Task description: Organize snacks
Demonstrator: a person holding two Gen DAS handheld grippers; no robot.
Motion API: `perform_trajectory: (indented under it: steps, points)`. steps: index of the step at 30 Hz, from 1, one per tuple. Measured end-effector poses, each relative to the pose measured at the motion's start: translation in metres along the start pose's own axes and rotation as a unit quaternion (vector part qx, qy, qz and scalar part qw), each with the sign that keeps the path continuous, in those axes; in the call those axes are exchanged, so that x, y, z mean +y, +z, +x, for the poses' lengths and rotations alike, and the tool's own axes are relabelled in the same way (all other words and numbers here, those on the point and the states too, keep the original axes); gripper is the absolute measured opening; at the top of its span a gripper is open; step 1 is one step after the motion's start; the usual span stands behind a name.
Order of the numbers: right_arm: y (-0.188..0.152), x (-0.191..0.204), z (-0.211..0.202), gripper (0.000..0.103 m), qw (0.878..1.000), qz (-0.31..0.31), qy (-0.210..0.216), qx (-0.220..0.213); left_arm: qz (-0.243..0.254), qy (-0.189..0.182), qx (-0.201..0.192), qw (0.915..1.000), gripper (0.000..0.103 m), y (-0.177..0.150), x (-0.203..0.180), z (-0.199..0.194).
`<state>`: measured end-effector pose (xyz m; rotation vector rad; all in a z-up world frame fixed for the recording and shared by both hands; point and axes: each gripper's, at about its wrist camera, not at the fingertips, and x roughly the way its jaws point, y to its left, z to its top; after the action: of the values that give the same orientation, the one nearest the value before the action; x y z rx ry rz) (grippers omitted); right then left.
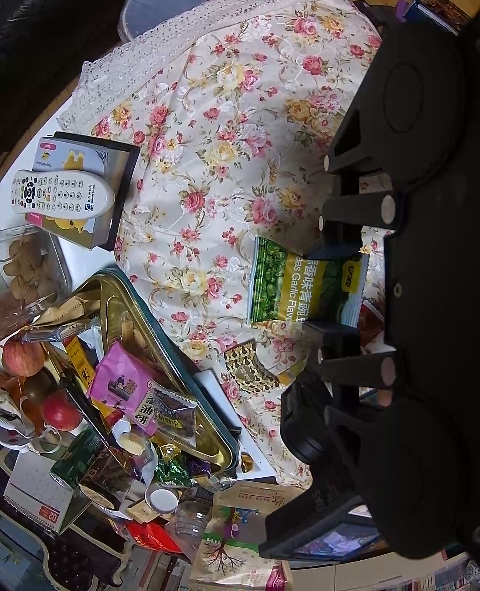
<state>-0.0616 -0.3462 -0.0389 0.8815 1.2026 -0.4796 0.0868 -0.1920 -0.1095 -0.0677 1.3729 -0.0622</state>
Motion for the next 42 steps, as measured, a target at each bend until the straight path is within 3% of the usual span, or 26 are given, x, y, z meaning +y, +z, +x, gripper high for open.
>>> perform_trajectory:
  steps: [3,10,15,18,21,22,23,28,30,34,42]
  points:
    - [0.0,-0.001,0.001,0.037,1.0,0.0,-0.001,0.001,0.012,-0.004,-0.003,0.9999,0.037,0.0,-0.005,0.002]
    - [0.0,-0.002,0.0,0.037,1.0,0.001,-0.003,0.001,0.044,0.012,-0.014,0.9989,0.045,-0.005,-0.02,0.001]
    - [-0.001,-0.003,0.0,0.037,1.0,0.0,-0.002,0.004,0.034,0.02,-0.017,0.9991,0.045,-0.007,-0.019,-0.001]
    - [0.0,-0.003,0.0,0.037,1.0,0.001,0.0,0.004,0.051,0.037,-0.019,0.9979,0.038,-0.007,-0.021,0.004]
    - [0.0,-0.003,0.0,0.037,1.0,-0.001,0.0,0.005,0.059,0.045,-0.027,0.9969,0.023,-0.011,-0.025,0.0]
    - [0.0,-0.003,0.0,0.037,1.0,-0.001,0.0,0.006,0.06,0.037,-0.026,0.9971,0.013,-0.011,-0.026,-0.001]
    - [0.0,-0.003,0.0,0.037,1.0,0.0,0.0,0.006,0.059,0.029,-0.022,0.9976,0.012,-0.01,-0.025,-0.002]
    - [0.001,-0.004,-0.001,0.037,1.0,0.002,0.003,0.006,0.02,-0.036,-0.006,0.9991,0.023,-0.009,-0.009,-0.013]
    - [0.001,-0.005,-0.002,0.037,1.0,0.004,0.004,0.006,0.012,-0.046,-0.006,0.9989,0.023,-0.008,-0.001,-0.016]
    - [0.002,-0.006,-0.004,0.037,1.0,0.008,0.012,0.008,0.018,-0.034,-0.009,0.9992,0.028,-0.004,0.005,-0.015]
    - [0.005,-0.011,-0.01,0.037,1.0,0.014,0.021,0.005,0.018,-0.008,-0.002,0.9998,0.029,-0.003,0.01,-0.007]
